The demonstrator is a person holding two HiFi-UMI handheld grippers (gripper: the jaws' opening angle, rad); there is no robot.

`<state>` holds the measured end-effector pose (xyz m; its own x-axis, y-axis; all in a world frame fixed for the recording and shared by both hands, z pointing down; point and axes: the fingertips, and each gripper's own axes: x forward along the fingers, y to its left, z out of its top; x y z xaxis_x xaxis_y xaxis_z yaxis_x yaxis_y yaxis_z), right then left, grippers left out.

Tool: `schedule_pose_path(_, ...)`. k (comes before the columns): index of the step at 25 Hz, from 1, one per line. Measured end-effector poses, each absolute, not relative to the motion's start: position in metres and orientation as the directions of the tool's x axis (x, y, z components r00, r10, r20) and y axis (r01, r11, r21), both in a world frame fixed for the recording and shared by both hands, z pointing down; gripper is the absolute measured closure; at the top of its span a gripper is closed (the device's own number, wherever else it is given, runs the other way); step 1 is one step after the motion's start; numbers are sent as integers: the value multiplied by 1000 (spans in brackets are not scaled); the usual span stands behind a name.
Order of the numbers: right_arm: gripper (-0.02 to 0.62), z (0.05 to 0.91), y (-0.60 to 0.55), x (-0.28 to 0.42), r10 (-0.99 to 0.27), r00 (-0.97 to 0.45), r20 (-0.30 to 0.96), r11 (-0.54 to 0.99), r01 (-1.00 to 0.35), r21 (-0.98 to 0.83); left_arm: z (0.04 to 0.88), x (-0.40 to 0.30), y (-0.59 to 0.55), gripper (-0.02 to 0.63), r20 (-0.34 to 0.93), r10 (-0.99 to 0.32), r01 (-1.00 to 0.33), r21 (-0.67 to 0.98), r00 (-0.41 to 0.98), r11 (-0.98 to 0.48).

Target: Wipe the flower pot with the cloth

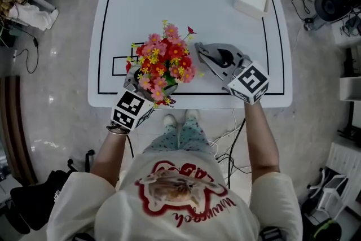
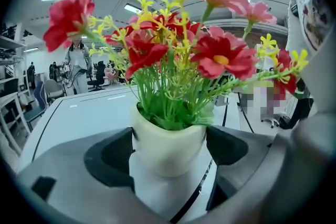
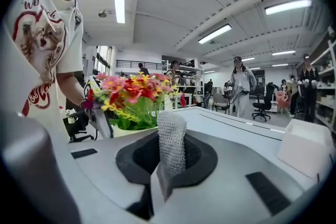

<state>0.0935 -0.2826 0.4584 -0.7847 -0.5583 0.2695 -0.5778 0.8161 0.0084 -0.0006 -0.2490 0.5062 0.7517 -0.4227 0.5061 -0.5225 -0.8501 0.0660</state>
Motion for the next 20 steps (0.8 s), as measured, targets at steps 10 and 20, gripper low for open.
schedule_pose_path(10,575,480,-307,53,-350,-904,244,920,-381,-92,508,2,-253,155,498,-439,-540,74,748,-838)
schedule_pose_path(20,574,484,-264,56,-332,-910,248,928,-362,-86,507,3,-254,155,467,-472,-565,73,748,-822)
